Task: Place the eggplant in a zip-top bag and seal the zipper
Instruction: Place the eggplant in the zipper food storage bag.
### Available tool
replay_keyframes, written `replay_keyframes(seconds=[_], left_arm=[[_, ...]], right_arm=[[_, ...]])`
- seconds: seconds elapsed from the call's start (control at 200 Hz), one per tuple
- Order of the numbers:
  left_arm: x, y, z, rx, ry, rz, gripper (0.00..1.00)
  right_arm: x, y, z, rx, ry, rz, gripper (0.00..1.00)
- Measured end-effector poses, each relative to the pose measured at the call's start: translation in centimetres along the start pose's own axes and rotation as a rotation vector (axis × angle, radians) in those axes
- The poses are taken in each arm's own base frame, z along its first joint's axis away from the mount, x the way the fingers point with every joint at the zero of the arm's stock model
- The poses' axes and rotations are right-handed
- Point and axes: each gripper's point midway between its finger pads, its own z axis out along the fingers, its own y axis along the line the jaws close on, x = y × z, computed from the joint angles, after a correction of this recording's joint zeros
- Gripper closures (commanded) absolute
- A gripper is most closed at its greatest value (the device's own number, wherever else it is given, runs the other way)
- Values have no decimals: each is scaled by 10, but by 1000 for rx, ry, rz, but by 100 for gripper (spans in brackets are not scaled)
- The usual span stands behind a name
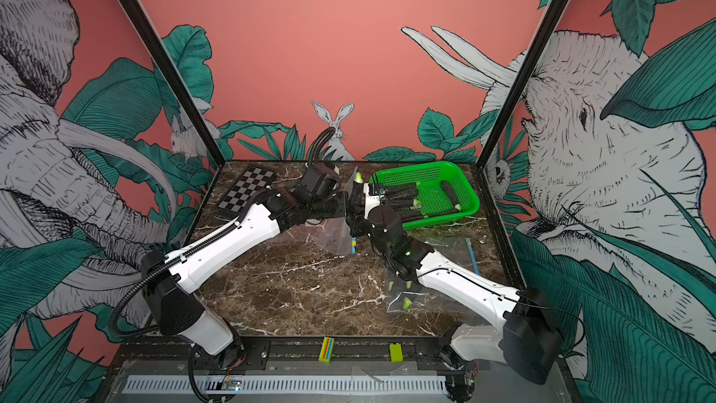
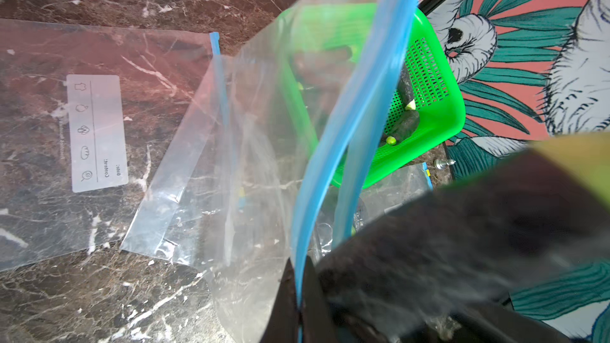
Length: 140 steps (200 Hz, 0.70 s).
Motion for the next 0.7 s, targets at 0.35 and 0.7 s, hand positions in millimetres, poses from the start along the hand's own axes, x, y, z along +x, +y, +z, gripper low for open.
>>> replay_keyframes(seconds=[0.35, 0.7], left_arm=[[-8, -4, -11, 19, -33, -5, 100], [-8, -4, -11, 19, -34, -4, 100]], right_arm=[[4, 1, 5, 5, -18, -4, 73], [20, -5, 3, 23, 18, -29, 53]])
